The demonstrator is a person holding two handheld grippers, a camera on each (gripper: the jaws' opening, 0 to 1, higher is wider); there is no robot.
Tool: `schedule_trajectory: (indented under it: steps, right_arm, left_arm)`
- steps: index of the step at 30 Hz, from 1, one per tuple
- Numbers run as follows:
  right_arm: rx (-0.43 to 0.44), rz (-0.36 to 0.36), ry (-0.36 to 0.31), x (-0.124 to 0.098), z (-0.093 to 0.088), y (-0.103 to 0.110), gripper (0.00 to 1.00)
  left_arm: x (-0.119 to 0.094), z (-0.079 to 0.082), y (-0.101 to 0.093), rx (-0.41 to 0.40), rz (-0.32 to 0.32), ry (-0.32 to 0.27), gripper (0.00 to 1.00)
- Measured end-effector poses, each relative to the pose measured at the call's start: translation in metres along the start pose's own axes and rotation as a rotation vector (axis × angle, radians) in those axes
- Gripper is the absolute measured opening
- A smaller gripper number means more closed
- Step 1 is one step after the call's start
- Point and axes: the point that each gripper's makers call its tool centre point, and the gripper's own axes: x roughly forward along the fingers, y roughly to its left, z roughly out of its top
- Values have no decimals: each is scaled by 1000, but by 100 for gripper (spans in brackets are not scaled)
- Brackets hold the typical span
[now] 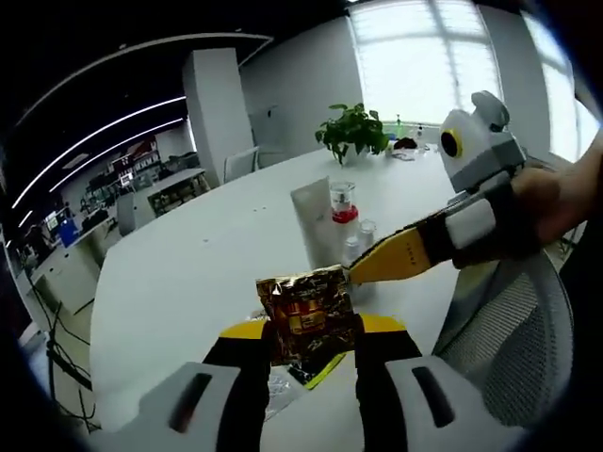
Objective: Arrange the skincare products in the storage area until every visible bottle or jar stands upright without overlapping.
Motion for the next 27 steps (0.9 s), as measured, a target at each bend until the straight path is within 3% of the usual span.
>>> schedule_trajectory:
  steps: [10,18,23,25,26,27]
  right_arm:
    - [50,29,-6,5,-3,2,2]
    - [129,83,-13,0,-1,8,1]
    - [148,107,-26,-3,9,7,1]
    - [127,115,-18,-3,11,8,1]
    - [114,122,-8,-4,11,8,1]
    - [110,137,1,-5,12,10,1]
  left_arm:
    - [2,0,-9,4,-33,4,34]
    - [4,-5,-9,-8,-69,17,40]
    - [1,-5,-12,-118,-152,5,48]
    - [-1,-4,-13,-218,-200,-13,49]
    - [-4,-4,-14,-320,-242,-17,48]
    - [-5,-6,-13,-348,-261,-13,47]
